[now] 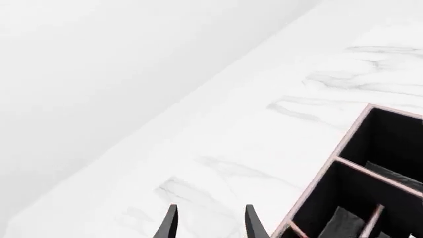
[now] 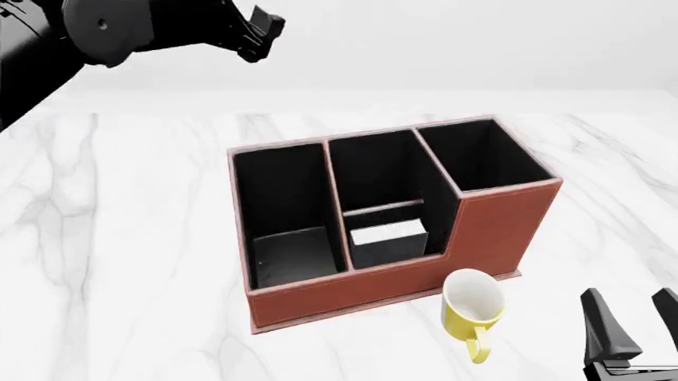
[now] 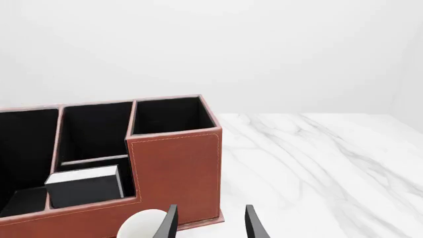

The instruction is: Pick up the book and place it in the back compartment of the caddy.

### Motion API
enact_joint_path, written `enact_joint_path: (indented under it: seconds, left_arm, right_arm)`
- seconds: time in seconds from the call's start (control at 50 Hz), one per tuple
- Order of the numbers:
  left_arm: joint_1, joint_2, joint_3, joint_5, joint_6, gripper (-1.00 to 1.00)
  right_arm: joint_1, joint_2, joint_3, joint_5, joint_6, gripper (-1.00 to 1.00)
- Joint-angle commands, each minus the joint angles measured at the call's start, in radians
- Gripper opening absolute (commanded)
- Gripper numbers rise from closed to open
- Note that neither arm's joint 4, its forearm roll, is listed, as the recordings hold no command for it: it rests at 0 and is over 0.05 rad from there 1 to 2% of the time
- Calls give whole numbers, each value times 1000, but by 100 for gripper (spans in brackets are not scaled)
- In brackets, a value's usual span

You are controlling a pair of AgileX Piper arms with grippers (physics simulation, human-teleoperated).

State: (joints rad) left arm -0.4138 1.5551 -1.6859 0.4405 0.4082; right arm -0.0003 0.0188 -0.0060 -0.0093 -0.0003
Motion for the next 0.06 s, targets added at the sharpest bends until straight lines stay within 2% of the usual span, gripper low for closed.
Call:
enact_joint_path:
  seconds: [0.02, 0.04, 0.06]
  left_arm:
    - [189, -34, 80, -109, 8, 100]
    - [253, -12, 96, -126, 4, 100]
    - [263, -18, 116, -143, -11, 100]
  right_arm:
    - [0, 0, 0, 0, 0, 100]
    - [0, 0, 0, 0, 0, 100]
    - [0, 0, 0, 0, 0, 100]
